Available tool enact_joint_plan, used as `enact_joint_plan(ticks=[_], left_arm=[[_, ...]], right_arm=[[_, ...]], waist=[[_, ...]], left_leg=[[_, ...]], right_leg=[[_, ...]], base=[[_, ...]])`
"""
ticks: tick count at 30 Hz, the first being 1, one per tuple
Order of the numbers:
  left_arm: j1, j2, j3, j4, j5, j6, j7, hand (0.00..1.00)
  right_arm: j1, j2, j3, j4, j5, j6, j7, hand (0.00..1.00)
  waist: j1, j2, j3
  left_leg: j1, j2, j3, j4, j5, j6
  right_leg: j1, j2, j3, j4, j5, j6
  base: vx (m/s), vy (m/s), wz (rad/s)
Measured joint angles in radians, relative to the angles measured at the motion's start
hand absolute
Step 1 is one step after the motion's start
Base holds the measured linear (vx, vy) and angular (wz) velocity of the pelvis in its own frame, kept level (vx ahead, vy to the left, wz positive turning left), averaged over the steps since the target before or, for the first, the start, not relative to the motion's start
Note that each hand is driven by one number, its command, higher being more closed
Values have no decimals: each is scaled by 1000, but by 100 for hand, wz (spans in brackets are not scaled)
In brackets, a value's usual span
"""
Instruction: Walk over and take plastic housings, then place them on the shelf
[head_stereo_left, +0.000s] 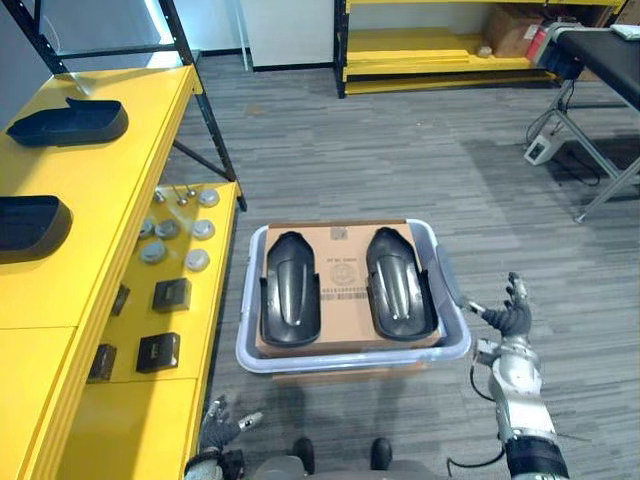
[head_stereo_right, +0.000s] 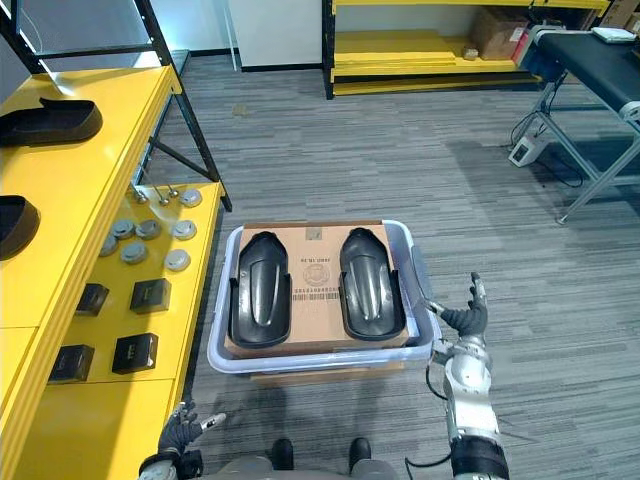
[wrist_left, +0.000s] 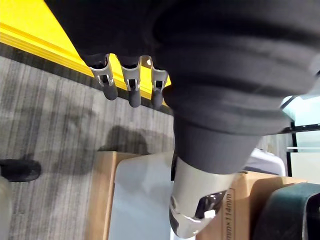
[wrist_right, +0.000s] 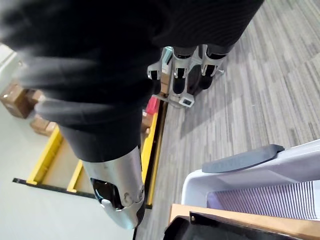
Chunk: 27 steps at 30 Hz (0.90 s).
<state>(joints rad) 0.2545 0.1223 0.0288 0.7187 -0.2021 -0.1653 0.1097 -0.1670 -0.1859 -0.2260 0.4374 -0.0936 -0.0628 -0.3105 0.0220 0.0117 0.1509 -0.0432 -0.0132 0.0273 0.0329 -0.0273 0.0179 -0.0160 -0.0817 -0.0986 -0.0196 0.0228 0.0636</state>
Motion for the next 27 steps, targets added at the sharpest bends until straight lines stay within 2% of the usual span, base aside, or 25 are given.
enact_joint_plan(ticks=[2,4,10,15,16,22,27], left_arm=[[-7,-1,-4,0,-1,0,2,0],[-27,0,-15,0,-2,-1,5,0],[-64,-3,-49,-2,-23,-19,17,0],[-105,-10,-79,-5,-23,-38,48,0],[-110,-11,-80,-9,-23,-39,49,0],[-132,-13,-117,-45,-32,-52,69,0],[-139,-13,-124,-42,-32,-52,74,0]], right_arm=[[-79,-8,0,67,1,7,-22,0],[-142,-21,0,119,5,14,-36,0],[-277,-21,2,224,16,35,-63,0],[-398,-54,-10,331,45,41,-118,0],[-403,-61,-13,339,46,41,-125,100],[-504,-126,-51,465,74,42,-148,100],[-511,-140,-51,491,102,42,-146,100]], waist=[[1,13,35],[19,23,67],[26,30,123],[35,45,179],[36,45,184],[45,46,228],[45,47,229]], left_leg=[[-39,-7,-8,0,18,5],[-75,-10,-11,0,32,7],[-114,-17,-55,-25,73,5],[-156,-27,-76,-27,90,9],[-161,-28,-81,-27,92,9],[-189,-33,-110,-35,110,8],[-189,-33,-110,-36,111,7]], right_leg=[[-33,-7,-12,-3,17,2],[-66,-9,-14,-4,32,4],[-98,-14,-52,-5,40,2],[-128,-23,-82,-6,48,3],[-131,-24,-87,-6,48,3],[-148,-25,-112,-6,50,1],[-148,-25,-115,-6,50,1]], base=[[-125,36,13],[-103,33,5],[-57,11,22],[-14,21,14],[6,11,20],[-1,6,15],[0,0,0]])
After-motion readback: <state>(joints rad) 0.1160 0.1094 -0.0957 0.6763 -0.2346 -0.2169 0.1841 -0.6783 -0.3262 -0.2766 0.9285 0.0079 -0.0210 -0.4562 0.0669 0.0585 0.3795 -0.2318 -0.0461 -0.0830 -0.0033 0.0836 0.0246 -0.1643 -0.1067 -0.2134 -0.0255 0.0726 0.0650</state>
